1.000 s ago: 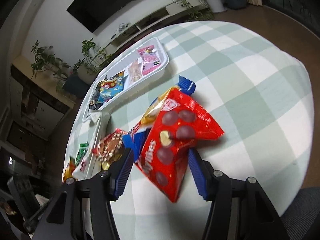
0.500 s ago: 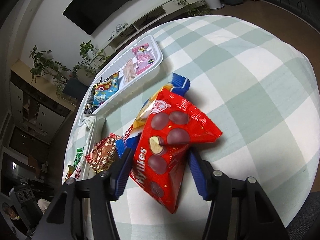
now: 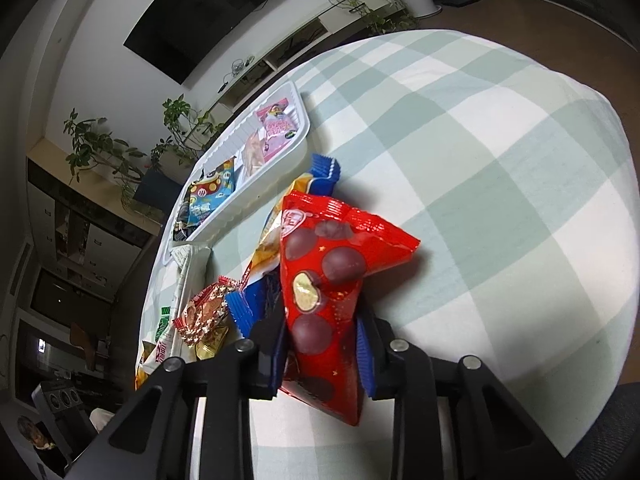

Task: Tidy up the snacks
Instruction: 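Carry orange packet into the white tray with left tool while right tool carries Mylikes bag there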

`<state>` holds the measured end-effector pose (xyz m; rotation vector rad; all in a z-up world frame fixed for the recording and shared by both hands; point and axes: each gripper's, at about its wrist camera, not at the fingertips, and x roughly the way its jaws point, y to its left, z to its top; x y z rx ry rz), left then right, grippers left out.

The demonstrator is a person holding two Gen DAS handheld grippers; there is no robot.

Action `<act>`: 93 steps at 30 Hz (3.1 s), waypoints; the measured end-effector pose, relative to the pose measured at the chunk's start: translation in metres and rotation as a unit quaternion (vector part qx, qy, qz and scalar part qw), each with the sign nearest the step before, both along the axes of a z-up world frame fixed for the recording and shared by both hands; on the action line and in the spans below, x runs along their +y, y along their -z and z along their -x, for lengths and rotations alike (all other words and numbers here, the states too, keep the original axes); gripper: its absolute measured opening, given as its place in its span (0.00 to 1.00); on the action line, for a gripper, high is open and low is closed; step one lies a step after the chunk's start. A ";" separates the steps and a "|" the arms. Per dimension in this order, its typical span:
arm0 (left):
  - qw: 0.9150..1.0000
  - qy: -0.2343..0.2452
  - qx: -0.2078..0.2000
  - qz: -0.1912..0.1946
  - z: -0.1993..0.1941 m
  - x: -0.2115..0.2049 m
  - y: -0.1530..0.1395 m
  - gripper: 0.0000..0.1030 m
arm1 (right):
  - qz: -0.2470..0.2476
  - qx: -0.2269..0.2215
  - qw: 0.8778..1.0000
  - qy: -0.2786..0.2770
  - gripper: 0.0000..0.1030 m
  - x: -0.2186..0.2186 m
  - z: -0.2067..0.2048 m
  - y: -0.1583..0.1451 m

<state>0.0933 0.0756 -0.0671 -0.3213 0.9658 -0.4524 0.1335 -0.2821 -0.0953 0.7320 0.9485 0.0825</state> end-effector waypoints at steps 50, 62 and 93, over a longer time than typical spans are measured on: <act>0.991 0.031 -0.102 -0.076 -0.189 -0.050 -0.118 0.14 | 0.114 -0.118 0.982 -0.088 0.29 -0.017 -0.108 -0.140; 0.991 0.027 -0.057 -0.118 -0.270 -0.078 -0.053 0.15 | 0.152 -0.045 0.971 -0.179 0.30 0.045 -0.220 -0.083; 0.987 0.036 -0.034 -0.153 -0.301 -0.098 0.008 0.15 | 0.194 0.000 0.956 -0.218 0.34 0.090 -0.254 -0.015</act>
